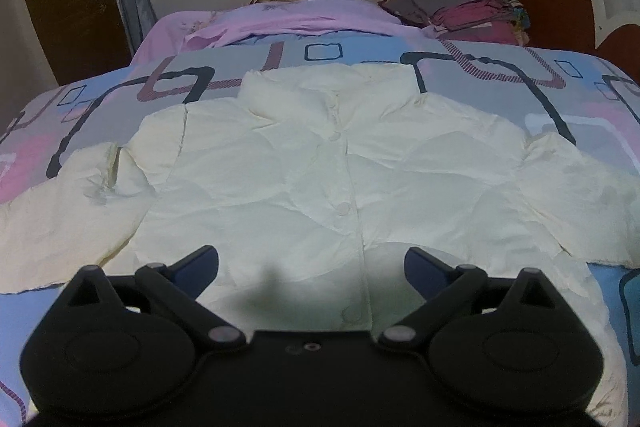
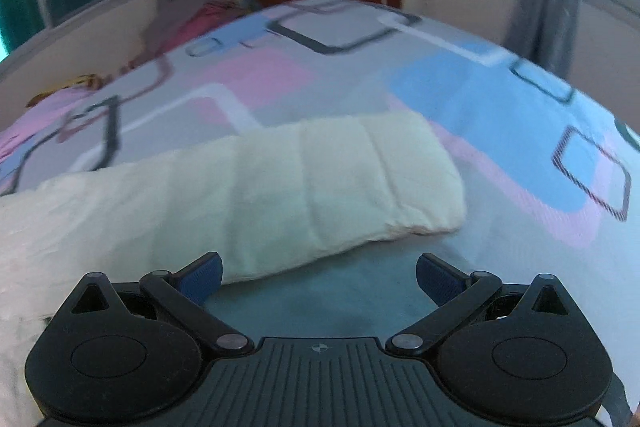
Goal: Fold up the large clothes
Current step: 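Move the right gripper to the jacket sleeve cuff and grasp it, then lift the sleeve with the right gripper, fold it across the body, release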
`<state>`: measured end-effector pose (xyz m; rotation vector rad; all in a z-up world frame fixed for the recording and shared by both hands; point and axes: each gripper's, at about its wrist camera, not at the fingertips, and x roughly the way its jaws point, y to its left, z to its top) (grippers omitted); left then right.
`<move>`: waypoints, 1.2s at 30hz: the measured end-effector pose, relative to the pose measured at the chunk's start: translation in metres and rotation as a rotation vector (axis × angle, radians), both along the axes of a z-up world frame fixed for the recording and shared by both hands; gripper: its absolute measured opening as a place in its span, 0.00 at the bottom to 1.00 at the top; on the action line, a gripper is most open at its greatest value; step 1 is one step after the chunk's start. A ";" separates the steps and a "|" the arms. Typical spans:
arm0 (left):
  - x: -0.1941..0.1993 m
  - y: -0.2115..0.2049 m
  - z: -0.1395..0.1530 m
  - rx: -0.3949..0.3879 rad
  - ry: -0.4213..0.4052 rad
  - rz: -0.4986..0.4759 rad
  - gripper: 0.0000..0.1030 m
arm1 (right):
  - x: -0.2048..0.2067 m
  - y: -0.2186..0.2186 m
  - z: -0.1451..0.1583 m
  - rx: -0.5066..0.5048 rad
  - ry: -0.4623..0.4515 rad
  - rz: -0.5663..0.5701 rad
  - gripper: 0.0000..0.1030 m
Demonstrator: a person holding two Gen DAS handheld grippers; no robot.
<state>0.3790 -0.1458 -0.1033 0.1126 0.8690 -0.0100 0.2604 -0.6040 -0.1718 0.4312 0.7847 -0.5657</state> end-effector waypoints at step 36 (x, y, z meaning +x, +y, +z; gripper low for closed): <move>-0.012 0.110 0.013 -0.042 -0.060 0.193 0.93 | 0.109 0.179 0.086 -0.047 -0.361 0.406 0.10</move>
